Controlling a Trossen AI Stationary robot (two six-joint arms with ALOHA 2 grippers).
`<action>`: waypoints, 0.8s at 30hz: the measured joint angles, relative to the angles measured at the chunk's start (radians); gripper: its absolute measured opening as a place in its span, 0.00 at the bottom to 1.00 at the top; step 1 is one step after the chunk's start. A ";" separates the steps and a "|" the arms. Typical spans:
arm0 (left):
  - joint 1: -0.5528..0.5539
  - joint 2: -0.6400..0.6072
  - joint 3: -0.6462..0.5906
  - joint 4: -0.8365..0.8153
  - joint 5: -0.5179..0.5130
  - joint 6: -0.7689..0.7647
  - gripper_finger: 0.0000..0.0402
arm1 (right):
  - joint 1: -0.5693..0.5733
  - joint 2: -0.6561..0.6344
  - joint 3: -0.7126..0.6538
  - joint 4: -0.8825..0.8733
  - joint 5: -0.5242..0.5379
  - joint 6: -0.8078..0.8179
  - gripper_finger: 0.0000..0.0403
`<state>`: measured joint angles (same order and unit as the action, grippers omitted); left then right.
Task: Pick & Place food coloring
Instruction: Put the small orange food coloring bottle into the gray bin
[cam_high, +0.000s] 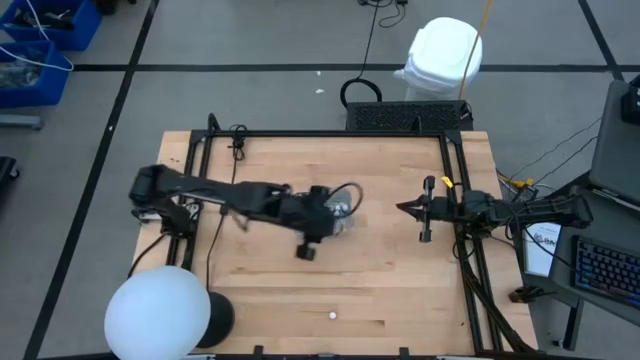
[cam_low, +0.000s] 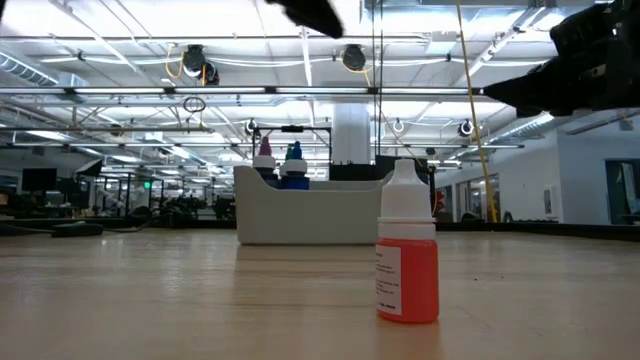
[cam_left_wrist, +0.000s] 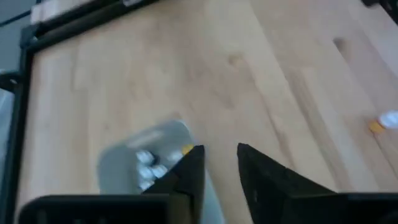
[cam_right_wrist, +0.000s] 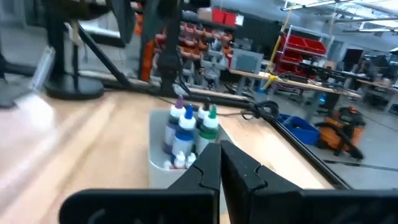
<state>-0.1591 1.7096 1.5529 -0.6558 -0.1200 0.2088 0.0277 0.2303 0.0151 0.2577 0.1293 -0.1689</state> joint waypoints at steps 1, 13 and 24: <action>-0.014 -0.030 -0.046 0.014 -0.009 -0.015 0.23 | 0.000 0.001 0.000 0.013 -0.006 0.018 0.00; -0.162 -0.299 -0.682 0.493 -0.016 -0.139 0.01 | 0.063 0.127 0.053 0.102 -0.109 0.087 0.00; -0.159 -0.273 -0.950 0.828 -0.031 -0.190 0.01 | 0.254 0.536 0.203 0.301 -0.017 0.099 0.00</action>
<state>-0.3183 1.4368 0.6024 0.1725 -0.1509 0.0192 0.2814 0.7663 0.2184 0.5588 0.1124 -0.0699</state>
